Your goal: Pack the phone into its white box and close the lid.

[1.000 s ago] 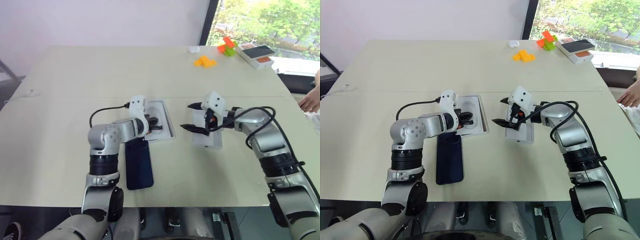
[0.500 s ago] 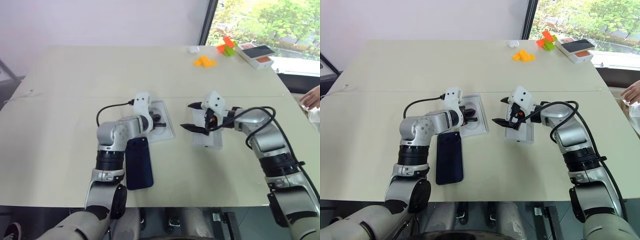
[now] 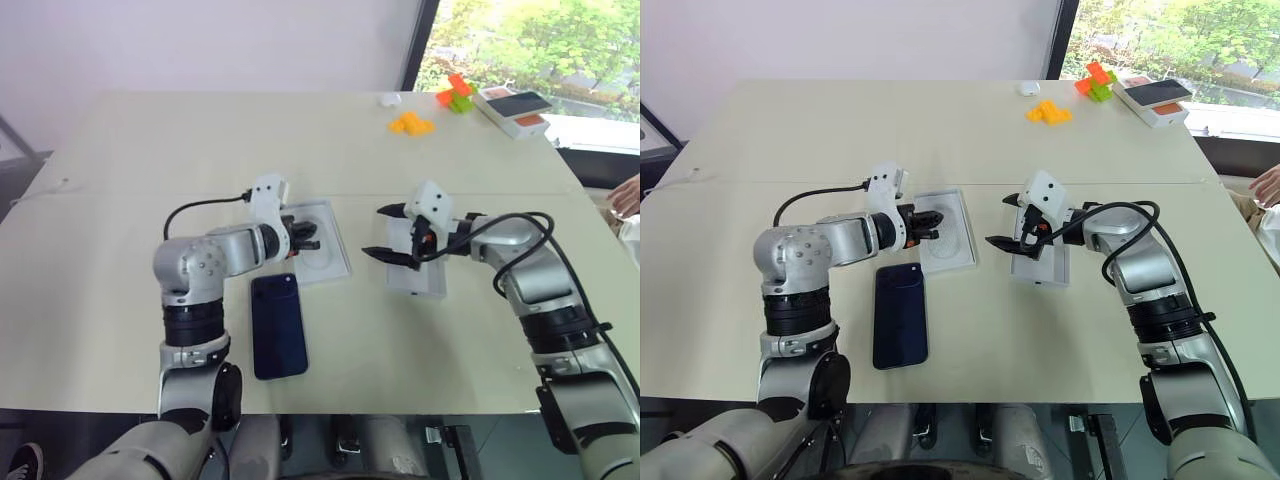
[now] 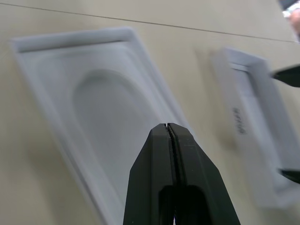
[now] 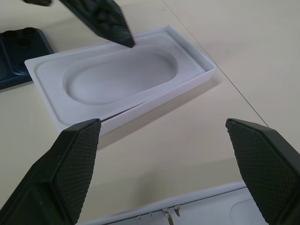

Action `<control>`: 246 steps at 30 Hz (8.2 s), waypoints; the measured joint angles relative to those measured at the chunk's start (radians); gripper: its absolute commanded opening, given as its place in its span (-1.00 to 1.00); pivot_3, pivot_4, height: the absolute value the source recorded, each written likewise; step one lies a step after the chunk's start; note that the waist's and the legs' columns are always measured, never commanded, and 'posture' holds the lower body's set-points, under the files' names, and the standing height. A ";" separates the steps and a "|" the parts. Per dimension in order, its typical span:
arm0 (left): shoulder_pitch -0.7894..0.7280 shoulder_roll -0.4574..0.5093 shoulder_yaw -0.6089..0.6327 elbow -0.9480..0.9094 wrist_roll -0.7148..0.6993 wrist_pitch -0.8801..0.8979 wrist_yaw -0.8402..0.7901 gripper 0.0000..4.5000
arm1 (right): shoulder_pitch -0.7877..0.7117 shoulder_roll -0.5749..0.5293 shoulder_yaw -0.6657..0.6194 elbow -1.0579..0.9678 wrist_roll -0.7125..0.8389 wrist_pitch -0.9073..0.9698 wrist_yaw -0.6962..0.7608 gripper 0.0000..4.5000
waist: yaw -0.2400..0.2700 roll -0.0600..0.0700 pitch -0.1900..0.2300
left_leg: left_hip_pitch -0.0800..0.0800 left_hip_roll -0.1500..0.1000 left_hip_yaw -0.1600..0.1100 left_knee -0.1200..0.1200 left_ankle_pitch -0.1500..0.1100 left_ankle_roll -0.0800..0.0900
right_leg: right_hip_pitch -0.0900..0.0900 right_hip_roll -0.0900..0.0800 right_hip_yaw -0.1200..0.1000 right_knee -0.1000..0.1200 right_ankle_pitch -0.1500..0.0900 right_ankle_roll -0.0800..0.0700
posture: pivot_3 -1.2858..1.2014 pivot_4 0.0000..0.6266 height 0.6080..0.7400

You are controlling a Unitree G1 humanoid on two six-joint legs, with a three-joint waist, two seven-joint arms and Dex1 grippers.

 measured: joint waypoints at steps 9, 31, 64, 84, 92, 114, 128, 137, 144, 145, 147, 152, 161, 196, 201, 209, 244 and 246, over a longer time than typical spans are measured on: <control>0.024 -0.017 -0.020 0.085 0.065 0.024 0.038 -0.97 | -0.005 0.002 0.000 0.003 -0.001 -0.002 -0.002 1.00 | 0.000 0.000 0.000 | 0.000 0.000 0.000 0.000 0.000 0.000 | 0.000 0.000 0.000 0.000 0.000 0.000 | 0.03 -0.52 0.95; -0.082 0.051 -0.056 0.372 0.162 -0.263 -0.005 -0.97 | -0.004 0.002 0.000 0.000 -0.001 -0.001 -0.014 1.00 | -0.002 0.000 0.000 | 0.000 0.000 0.000 0.000 0.000 0.000 | 0.000 0.000 0.000 0.000 0.000 -0.001 | 0.03 -0.52 0.95; 0.101 0.323 -0.107 -0.048 0.097 -0.271 -0.272 -0.97 | -0.003 0.011 0.000 -0.036 0.020 0.014 -0.011 1.00 | -0.008 0.000 0.000 | 0.000 0.000 0.000 -0.001 0.002 -0.003 | -0.001 0.000 0.000 0.000 0.002 -0.004 | 0.03 -0.52 0.95; 0.193 0.308 -0.282 -0.022 0.109 -0.343 -0.297 -0.97 | -0.001 0.029 0.015 -0.065 0.024 0.018 -0.002 1.00 | -0.001 0.001 0.000 | 0.000 0.000 0.000 0.000 -0.001 0.001 | 0.000 0.000 0.000 0.000 0.001 -0.002 | 0.03 -0.52 0.95; 0.124 0.260 -0.275 0.139 0.157 -0.447 -0.273 -0.97 | -0.001 0.029 0.015 -0.065 0.018 0.018 -0.016 1.00 | -0.002 0.001 0.000 | 0.000 0.000 0.000 0.000 -0.001 0.002 | 0.000 0.000 0.000 0.000 0.001 -0.002 | 0.03 -0.52 0.95; 0.094 0.331 -0.131 0.033 0.101 -0.441 -0.307 -0.97 | 0.003 0.028 0.011 -0.072 0.040 0.041 -0.012 1.00 | -0.002 0.001 0.000 | 0.000 0.000 0.000 0.000 0.000 0.000 | 0.000 0.000 0.000 0.000 0.002 -0.004 | 0.03 -0.52 0.95; 0.363 0.558 -0.008 -0.227 -0.060 -0.411 -0.482 -0.97 | 0.056 0.078 0.063 -0.195 0.061 0.076 -0.005 1.00 | -0.001 0.001 0.000 | 0.000 0.000 0.000 0.000 -0.001 0.001 | 0.000 0.000 0.000 0.000 0.001 -0.002 | 0.03 -0.52 0.95; 0.414 0.591 0.023 -0.236 -0.082 -0.429 -0.487 -0.97 | 0.047 0.157 0.153 -0.155 -0.041 0.018 -0.095 1.00 | -0.001 0.001 0.000 | 0.000 0.000 0.000 0.000 -0.001 0.002 | 0.000 -0.001 0.000 0.000 0.001 -0.002 | 0.03 -0.52 0.95; 0.435 0.589 0.029 -0.243 -0.103 -0.428 -0.474 -0.97 | 0.003 0.170 0.095 -0.151 0.011 0.060 -0.090 1.00 | -0.001 0.001 0.000 | 0.000 0.000 0.000 0.000 -0.001 0.002 | -0.001 0.000 0.000 0.000 0.001 -0.003 | 0.03 -0.52 0.95; 0.438 0.589 0.029 -0.243 -0.103 -0.428 -0.471 -0.97 | 0.003 0.170 0.095 -0.150 0.010 0.060 -0.091 1.00 | -0.001 0.001 0.000 | 0.000 0.000 0.000 0.000 -0.001 0.002 | -0.001 0.000 0.000 0.000 0.001 -0.003 | 0.03 -0.52 0.95; 0.438 0.589 0.029 -0.243 -0.104 -0.428 -0.467 -0.97 | 0.003 0.173 0.095 -0.144 0.009 0.059 -0.097 1.00 | -0.001 0.001 0.000 | 0.000 0.000 0.000 0.000 -0.001 0.002 | -0.001 0.000 0.000 0.000 0.001 -0.003 | 0.03 -0.52 0.95; 0.436 0.573 0.028 -0.241 -0.105 -0.428 -0.446 -1.00 | 0.003 0.186 0.101 -0.142 -0.002 0.056 -0.109 0.19 | -0.001 0.001 0.000 | 0.000 0.000 0.000 0.000 -0.001 0.002 | -0.001 0.000 0.000 0.000 0.001 -0.003 | 0.03 -0.52 0.95; 0.473 0.590 0.082 -0.247 -0.163 -0.400 -0.443 -1.00 | 0.003 0.160 0.093 -0.149 0.005 0.063 -0.083 0.19 | -0.002 0.001 0.000 | 0.000 0.001 0.000 -0.001 -0.001 0.002 | -0.001 0.000 0.000 0.000 0.001 -0.002 | 0.03 -0.52 0.95; 0.931 0.703 0.076 -0.243 -1.358 -0.457 0.391 0.98 | 0.141 0.064 0.332 -0.079 -0.365 -0.505 -0.029 -1.00 | 0.001 0.003 -0.001 | 0.004 0.000 -0.001 -0.002 -0.002 0.003 | 0.005 -0.002 0.000 -0.005 0.001 -0.004 | 0.03 -0.52 0.95; 0.897 0.718 0.007 -0.257 -1.370 -0.514 0.460 0.98 | 0.127 0.082 0.348 -0.041 -0.414 -0.561 -0.048 -1.00 | 0.002 0.004 -0.002 | 0.017 -0.001 -0.001 -0.006 -0.003 0.003 | 0.018 -0.002 0.000 -0.010 -0.003 -0.005 | 0.03 -0.52 0.95; 0.838 0.720 -0.071 -0.258 -1.370 -0.565 0.509 0.98 | 0.111 0.136 0.364 0.002 -0.443 -0.582 -0.062 -1.00 | 0.001 0.008 -0.006 | 0.020 -0.002 -0.001 -0.011 -0.002 0.002 | 0.019 -0.002 0.000 -0.011 -0.002 -0.003 | 0.03 -0.52 0.95; 0.799 0.660 -0.192 -0.220 -1.370 -0.618 0.511 -0.97 | 0.077 0.281 0.428 0.060 -0.495 -0.570 -0.062 -1.00 | 0.001 0.009 -0.020 | 0.020 -0.003 -0.001 -0.015 -0.002 0.001 | 0.018 -0.002 0.000 -0.012 -0.005 -0.006 | 0.03 -0.52 0.95; 0.793 0.667 -0.193 -0.232 -1.368 -0.615 0.510 -0.99 | 0.061 0.280 0.428 0.073 -0.491 -0.572 -0.060 -1.00 | 0.000 0.009 -0.020 | 0.020 -0.003 -0.002 -0.015 -0.002 0.001 | 0.018 -0.002 0.000 -0.012 -0.005 -0.007 | 0.03 -0.52 0.95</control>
